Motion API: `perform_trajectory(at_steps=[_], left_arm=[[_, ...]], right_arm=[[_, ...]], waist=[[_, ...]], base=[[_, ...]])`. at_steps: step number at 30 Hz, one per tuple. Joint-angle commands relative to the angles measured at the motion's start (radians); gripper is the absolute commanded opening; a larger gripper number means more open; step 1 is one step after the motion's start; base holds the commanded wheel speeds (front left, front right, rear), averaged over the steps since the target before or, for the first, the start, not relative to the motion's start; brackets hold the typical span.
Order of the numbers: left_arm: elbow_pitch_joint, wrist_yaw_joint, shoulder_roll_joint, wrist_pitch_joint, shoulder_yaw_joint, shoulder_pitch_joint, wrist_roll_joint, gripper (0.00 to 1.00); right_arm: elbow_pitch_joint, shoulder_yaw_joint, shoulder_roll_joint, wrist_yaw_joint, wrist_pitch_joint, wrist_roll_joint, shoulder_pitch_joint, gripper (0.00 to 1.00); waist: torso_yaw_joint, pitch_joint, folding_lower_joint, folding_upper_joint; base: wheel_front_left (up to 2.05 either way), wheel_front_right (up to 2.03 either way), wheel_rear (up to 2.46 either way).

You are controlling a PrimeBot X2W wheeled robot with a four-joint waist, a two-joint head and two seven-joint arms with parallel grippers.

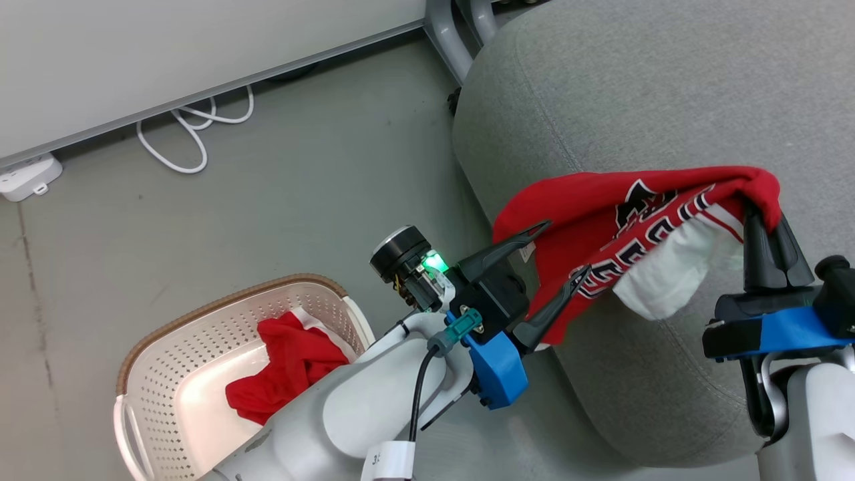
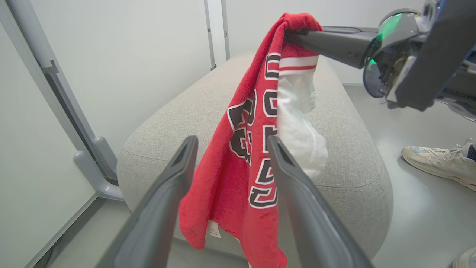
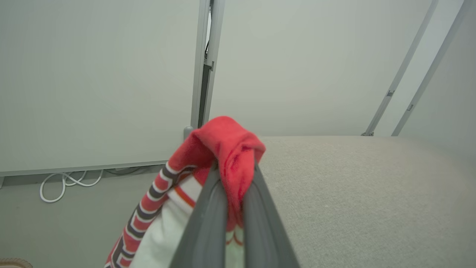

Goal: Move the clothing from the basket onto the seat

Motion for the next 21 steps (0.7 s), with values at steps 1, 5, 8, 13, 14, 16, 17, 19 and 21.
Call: perform_trajectory(at_steps=[1,5,8,13,14,16,17,19,21], left_arm=[[0.003,0.001,0.001,-0.004,0.001,0.009,0.006,1.0],[0.004,0.002,0.001,-0.005,0.0,0.015,0.006,1.0],[0.004,0.003,0.001,-0.004,0.004,0.014,0.007,1.0],[-0.001,0.006,0.004,-0.004,0.013,0.0,0.008,1.0],[-0.004,0.009,0.006,-0.004,0.015,-0.005,0.008,1.0],[-0.008,0.012,0.01,-0.004,0.017,-0.014,0.012,1.0],[-0.01,0.013,0.011,-0.004,0.019,-0.019,0.013,1.0],[-0.014,0.019,0.017,-0.004,0.023,-0.029,0.016,1.0],[-0.021,0.024,0.023,-0.003,0.029,-0.044,0.02,1.0]], right_arm=[[-0.009,-0.008,0.006,0.0,-0.004,0.007,0.021,0.0],[-0.014,-0.006,0.01,0.0,-0.004,0.006,0.039,0.0],[-0.021,-0.004,0.014,0.0,-0.004,0.008,0.035,0.0],[-0.043,0.006,0.006,0.0,-0.004,0.007,0.0,0.0],[-0.049,0.011,0.0,0.0,-0.004,0.004,-0.009,0.0],[-0.062,0.012,-0.012,0.0,-0.004,0.009,-0.035,0.0],[-0.069,0.012,-0.02,0.0,-0.004,0.011,-0.053,0.0],[-0.083,0.005,-0.037,0.0,-0.004,0.013,-0.092,0.0],[-0.098,-0.007,-0.06,0.0,-0.004,0.019,-0.144,0.0]], waist=[[-0.012,0.0,0.0,0.0],[-0.026,-0.003,0.0,0.0],[-0.032,-0.003,0.0,0.0],[-0.033,0.004,0.0,0.0],[-0.034,0.008,0.0,0.0],[-0.034,0.019,0.0,0.0],[-0.035,0.027,0.0,0.0],[-0.034,0.047,0.0,0.0],[-0.032,0.074,0.0,0.0]], base=[[0.0,0.0,0.0],[0.0,0.0,0.0],[0.0,0.0,0.0],[0.0,0.0,0.0],[0.0,0.0,0.0],[0.0,0.0,0.0],[0.0,0.0,0.0],[0.0,0.0,0.0],[0.0,0.0,0.0]])
